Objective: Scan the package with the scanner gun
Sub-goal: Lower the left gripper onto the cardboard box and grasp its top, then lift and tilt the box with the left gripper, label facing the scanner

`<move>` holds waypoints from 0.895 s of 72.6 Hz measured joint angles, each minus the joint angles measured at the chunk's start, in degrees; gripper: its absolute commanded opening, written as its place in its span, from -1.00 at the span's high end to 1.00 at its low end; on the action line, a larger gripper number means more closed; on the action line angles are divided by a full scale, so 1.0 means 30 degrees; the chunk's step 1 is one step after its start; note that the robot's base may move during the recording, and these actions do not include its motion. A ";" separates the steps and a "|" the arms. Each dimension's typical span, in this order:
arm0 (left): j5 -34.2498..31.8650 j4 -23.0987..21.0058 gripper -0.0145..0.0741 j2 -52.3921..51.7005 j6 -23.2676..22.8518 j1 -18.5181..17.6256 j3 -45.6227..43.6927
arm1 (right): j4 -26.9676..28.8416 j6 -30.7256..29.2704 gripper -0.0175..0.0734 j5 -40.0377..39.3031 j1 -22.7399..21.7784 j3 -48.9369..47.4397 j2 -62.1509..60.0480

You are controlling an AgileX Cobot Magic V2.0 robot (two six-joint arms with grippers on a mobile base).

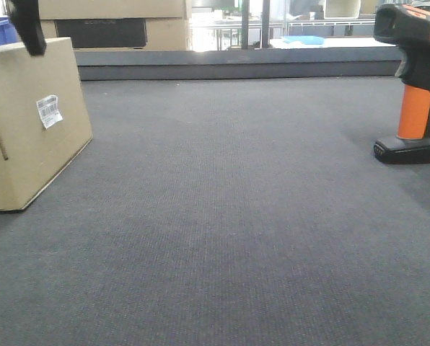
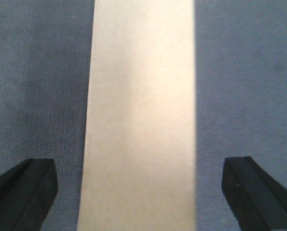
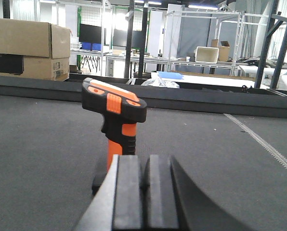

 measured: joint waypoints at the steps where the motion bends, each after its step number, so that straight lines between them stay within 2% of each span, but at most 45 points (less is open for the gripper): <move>1: 0.0000 0.0001 -0.68 0.0137 0.0000 0.0000 0.0000 | 0.0000 0.0000 0.97 0.0000 0.0000 0.0000 0.0000; 10: 0.0079 0.0081 -0.66 0.0925 0.0000 0.0000 0.0000 | 0.0000 0.0000 0.97 0.0000 0.0000 0.0000 0.0000; 14: 0.0303 0.0081 -0.58 0.1301 0.0000 0.0000 0.0000 | 0.0000 0.0000 0.97 0.0000 0.0000 0.0000 0.0000; 18: 0.0600 0.0081 -0.42 0.1495 0.0000 0.0000 0.0000 | 0.0000 0.0000 0.97 0.0000 0.0000 0.0000 0.0000; 27: 0.0897 0.0081 0.13 0.1575 0.0000 0.0000 0.0000 | 0.0000 0.0000 0.97 0.0000 0.0000 0.0000 0.0000; 33: 0.0897 0.0045 0.70 0.1575 0.0000 0.0000 0.0000 | 0.0000 0.0000 0.97 0.0000 0.0000 0.0000 0.0000; 36: 0.0897 0.0015 0.93 0.1575 0.0000 0.0000 0.0000 | 0.0000 0.0000 0.97 0.0000 0.0000 0.0000 0.0000; 44: 0.0975 -0.0149 0.92 0.1575 0.0000 0.0000 -0.0051 | 0.0000 0.0000 0.97 0.0000 0.0000 0.0000 0.0000; 52: 0.1552 -0.0940 0.92 0.1575 0.0000 0.0000 -0.0539 | 0.0000 0.0000 0.97 0.0000 0.0000 0.0000 0.0000; 65: 0.1894 -0.3858 0.92 0.1203 0.0000 -0.0281 -0.1439 | 0.0000 0.0000 0.97 0.0000 0.0000 0.0000 0.0000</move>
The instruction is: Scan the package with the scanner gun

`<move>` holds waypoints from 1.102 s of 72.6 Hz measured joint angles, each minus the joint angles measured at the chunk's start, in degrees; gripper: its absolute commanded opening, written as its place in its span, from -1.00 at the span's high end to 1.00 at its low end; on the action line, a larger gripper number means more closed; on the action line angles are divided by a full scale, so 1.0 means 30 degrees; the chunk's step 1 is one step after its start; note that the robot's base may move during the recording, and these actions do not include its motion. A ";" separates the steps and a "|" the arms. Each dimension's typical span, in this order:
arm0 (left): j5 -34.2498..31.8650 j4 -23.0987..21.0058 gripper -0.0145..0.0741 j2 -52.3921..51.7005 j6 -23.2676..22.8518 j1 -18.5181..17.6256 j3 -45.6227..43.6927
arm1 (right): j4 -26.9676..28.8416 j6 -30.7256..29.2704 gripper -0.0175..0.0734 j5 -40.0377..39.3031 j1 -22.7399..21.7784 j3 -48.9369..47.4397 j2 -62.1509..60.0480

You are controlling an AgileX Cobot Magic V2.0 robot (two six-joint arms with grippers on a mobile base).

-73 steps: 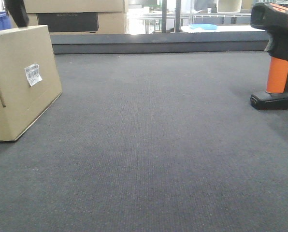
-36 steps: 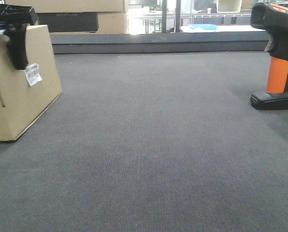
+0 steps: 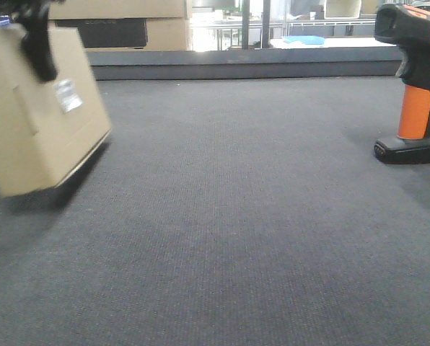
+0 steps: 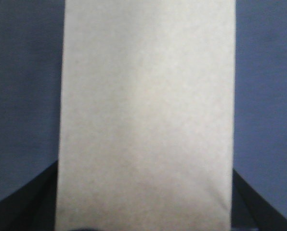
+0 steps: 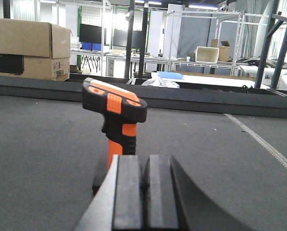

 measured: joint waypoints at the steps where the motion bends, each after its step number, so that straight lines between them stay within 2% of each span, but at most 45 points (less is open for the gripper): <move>1: -0.0062 -0.0257 0.92 -0.0076 0.0000 -0.0056 -0.0018 | 0.0000 0.0000 0.97 0.0000 0.0000 0.0000 0.0000; 10: -0.1157 -0.2016 0.92 -0.0675 -0.0573 -0.1023 -0.0108 | 0.0000 0.0000 0.97 0.0000 0.0000 0.0000 0.0000; 25: -0.4964 -0.2604 0.92 -0.0777 -0.2828 -0.3574 0.0720 | 0.0000 0.0000 0.97 0.0000 0.0000 0.0000 0.0000; 36: -0.6190 -0.3080 0.92 -0.0777 -0.3322 -0.4618 0.1558 | 0.0000 0.0000 0.97 0.0000 0.0000 0.0000 0.0000; 54: -0.6353 -0.3268 0.92 0.0011 -0.3392 -0.4783 0.1757 | 0.0000 0.0000 0.97 -0.0811 0.0000 -0.0051 0.0000; 67: -0.6096 -0.3256 0.92 0.0159 -0.3403 -0.4795 0.1757 | 0.0000 0.0000 0.97 0.2968 0.0000 -0.2825 0.0334; 80: -0.5574 -0.2809 0.92 0.0191 -0.3231 -0.4795 0.1788 | 0.0000 0.0000 0.97 0.4333 0.0000 -0.5597 0.3588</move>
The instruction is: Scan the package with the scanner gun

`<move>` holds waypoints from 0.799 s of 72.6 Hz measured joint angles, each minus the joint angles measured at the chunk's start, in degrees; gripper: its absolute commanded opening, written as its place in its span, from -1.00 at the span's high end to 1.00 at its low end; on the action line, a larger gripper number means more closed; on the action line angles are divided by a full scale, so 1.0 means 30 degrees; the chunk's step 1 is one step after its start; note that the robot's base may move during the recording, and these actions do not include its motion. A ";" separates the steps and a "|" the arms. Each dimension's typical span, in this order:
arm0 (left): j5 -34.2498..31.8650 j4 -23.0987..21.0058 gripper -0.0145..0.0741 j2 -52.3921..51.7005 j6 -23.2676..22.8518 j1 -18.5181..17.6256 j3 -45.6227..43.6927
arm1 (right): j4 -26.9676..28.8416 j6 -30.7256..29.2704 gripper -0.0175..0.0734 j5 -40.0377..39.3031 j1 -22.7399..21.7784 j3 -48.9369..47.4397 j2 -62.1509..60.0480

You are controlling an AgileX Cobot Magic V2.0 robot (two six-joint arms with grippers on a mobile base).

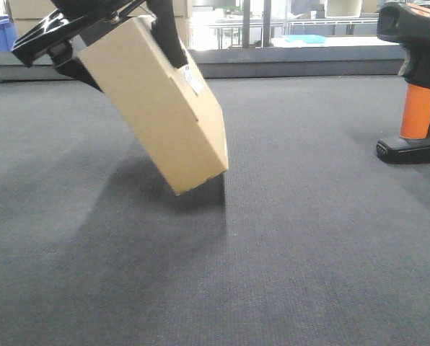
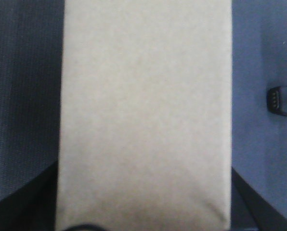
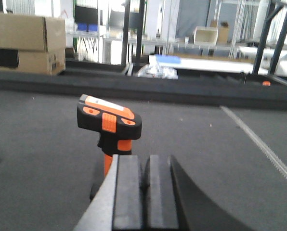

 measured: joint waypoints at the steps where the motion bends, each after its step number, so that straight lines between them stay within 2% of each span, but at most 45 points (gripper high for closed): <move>1: -0.0005 0.0037 0.92 0.0000 0.0002 0.0000 0.0000 | 0.0000 0.0000 0.97 0.0046 0.0000 -0.0162 0.0351; 17: 0.0039 0.0043 0.92 0.0000 0.0371 0.0000 0.0000 | 0.0138 0.0000 0.97 -0.0334 0.0000 -0.1347 0.6673; 36: 0.0039 0.0074 0.92 0.0000 0.0371 0.0000 0.0000 | 0.1915 0.0000 0.97 -0.5119 0.0000 -0.1420 1.2474; 47: 0.0039 0.0074 0.92 0.0000 0.0371 0.0000 0.0000 | 0.2190 0.0000 0.96 -0.8204 0.0122 -0.1420 1.5592; 52: 0.0039 0.0074 0.92 0.0000 0.0371 0.0000 0.0000 | 0.2224 0.0061 0.85 -0.9725 0.0375 -0.1420 1.6978; 58: 0.0002 0.0074 0.92 0.0000 0.0371 0.0000 0.0000 | 0.2224 0.0628 0.57 -1.1393 0.0927 -0.1420 1.8558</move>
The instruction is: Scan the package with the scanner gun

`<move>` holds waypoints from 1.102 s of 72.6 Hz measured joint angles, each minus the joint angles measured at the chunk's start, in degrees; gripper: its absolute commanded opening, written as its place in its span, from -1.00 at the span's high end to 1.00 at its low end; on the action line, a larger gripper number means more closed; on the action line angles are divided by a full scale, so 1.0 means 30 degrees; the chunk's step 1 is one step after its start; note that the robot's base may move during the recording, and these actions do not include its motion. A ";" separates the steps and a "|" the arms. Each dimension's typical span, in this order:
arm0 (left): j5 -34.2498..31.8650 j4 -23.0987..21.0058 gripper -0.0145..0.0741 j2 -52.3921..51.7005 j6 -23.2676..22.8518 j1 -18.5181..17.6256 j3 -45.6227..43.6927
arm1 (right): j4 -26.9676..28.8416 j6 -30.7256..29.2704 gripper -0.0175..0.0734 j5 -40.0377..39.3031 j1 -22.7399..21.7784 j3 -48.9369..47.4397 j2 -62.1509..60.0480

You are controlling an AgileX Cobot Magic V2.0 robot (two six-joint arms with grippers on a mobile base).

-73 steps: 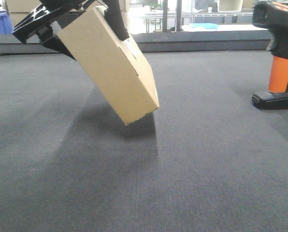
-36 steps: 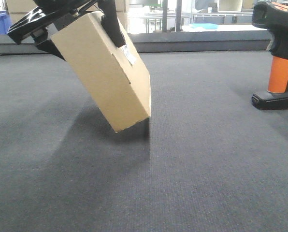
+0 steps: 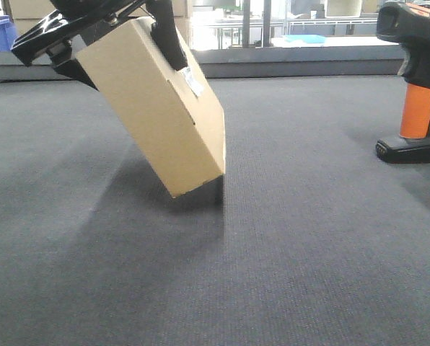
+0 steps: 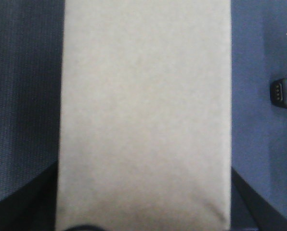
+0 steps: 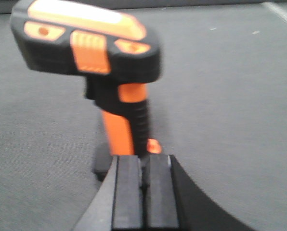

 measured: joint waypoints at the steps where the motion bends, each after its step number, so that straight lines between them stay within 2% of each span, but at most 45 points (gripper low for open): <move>1: 0.0000 0.0000 0.92 0.0000 0.0000 0.0000 0.0000 | 0.0000 0.0052 0.50 -0.0301 0.0058 0.0000 0.0140; 8: -0.0029 0.0000 0.92 0.0000 0.0000 0.0000 0.0000 | 0.0000 0.0727 0.06 -0.2342 0.0721 -0.0034 0.1873; 14: -0.0029 0.0000 0.92 0.0000 0.0039 0.0000 0.0000 | 0.0000 0.1157 -0.23 -0.4080 0.1118 -0.0034 0.3299; 27: -0.0029 0.0000 0.92 0.0000 0.0039 0.0000 0.0000 | 0.0000 0.1879 -0.61 -0.8196 0.1322 -0.0034 0.6034; 38: -0.0029 0.0000 0.92 0.0000 0.0039 0.0000 0.0000 | 0.0000 0.3389 -0.62 -1.1672 0.1322 -0.0047 0.8423; 52: 0.0149 0.0000 0.92 0.0000 0.0153 0.0000 0.0000 | 0.0000 0.4018 -0.62 -1.4189 0.1351 -0.0322 1.0402; 72: 0.0439 0.0000 0.92 0.0000 0.0202 0.0000 0.0000 | 0.0000 0.4095 -0.62 -1.4670 0.1397 -0.1560 1.0748; 80: 0.0515 0.0000 0.92 0.0000 0.0202 0.0000 0.0000 | 0.0079 0.4095 -0.62 -1.4051 0.1397 -0.2348 1.0779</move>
